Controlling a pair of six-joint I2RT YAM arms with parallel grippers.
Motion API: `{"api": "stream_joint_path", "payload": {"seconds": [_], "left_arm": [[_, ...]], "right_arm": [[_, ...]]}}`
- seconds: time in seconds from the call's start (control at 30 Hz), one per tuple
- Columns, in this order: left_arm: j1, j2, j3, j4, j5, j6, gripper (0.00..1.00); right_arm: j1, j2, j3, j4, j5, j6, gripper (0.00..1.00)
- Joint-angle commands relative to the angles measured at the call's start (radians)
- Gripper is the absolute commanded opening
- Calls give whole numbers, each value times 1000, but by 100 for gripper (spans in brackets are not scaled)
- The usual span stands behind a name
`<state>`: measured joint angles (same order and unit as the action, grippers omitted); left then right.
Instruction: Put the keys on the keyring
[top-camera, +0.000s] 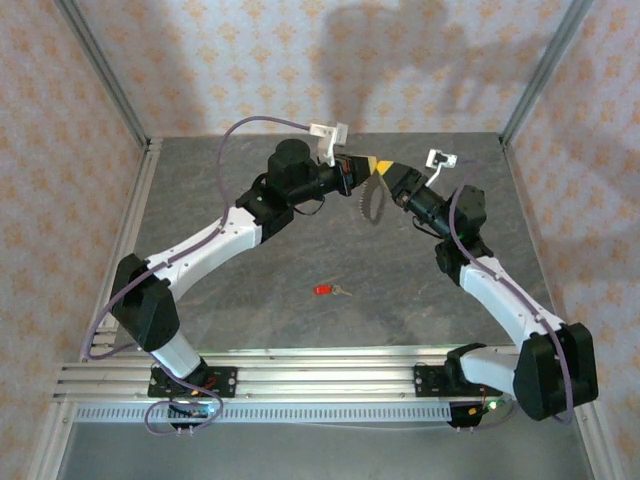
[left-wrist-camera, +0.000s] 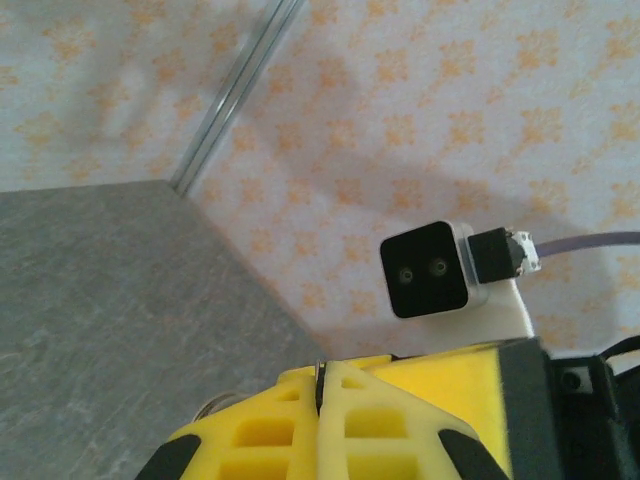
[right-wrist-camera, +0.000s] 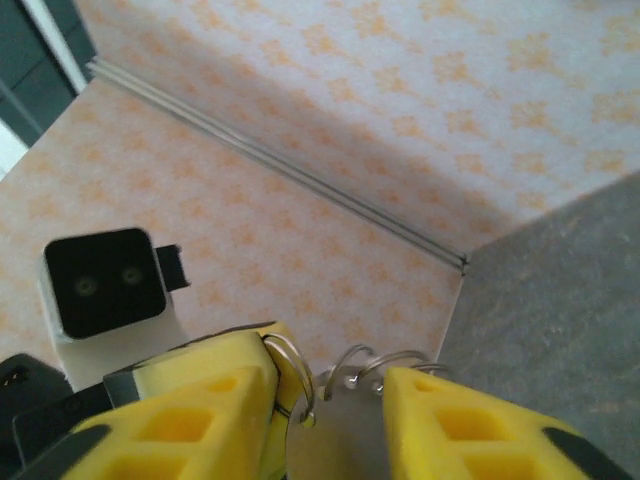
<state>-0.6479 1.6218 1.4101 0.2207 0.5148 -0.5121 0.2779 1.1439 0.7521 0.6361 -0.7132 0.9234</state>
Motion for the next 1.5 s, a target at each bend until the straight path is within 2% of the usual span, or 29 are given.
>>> {"api": "stream_joint_path", "payload": {"seconds": [0.0, 0.1, 0.2, 0.33, 0.5, 0.63, 0.87, 1.17, 1.47], "left_arm": [[10, -78, -32, 6, -2, 75, 0], [25, -108, -60, 73, 38, 93, 0], [33, -130, -87, 159, 85, 109, 0], [39, -138, -102, 275, 151, 114, 0], [39, -128, -59, 323, 243, 132, 0], [38, -119, -24, 355, 295, 128, 0], [37, -120, 5, 419, 346, 124, 0], [11, -142, 35, 301, 382, 347, 0], [-2, -165, 30, 198, 387, 537, 0]], "right_arm": [[-11, -139, 52, -202, 54, -124, 47], [-17, -234, 49, -404, 141, -203, 54], [-17, -309, 13, -534, 256, -243, 61], [-17, -376, -74, -598, 369, -263, 64], [-16, -397, -194, -585, 446, -261, 63], [-17, -374, -245, -569, 450, -261, 62], [-16, -275, -274, -543, 377, -288, 62], [-16, -188, -280, -498, 337, -301, 62], [-16, -176, -282, -486, 333, -302, 62]]}}
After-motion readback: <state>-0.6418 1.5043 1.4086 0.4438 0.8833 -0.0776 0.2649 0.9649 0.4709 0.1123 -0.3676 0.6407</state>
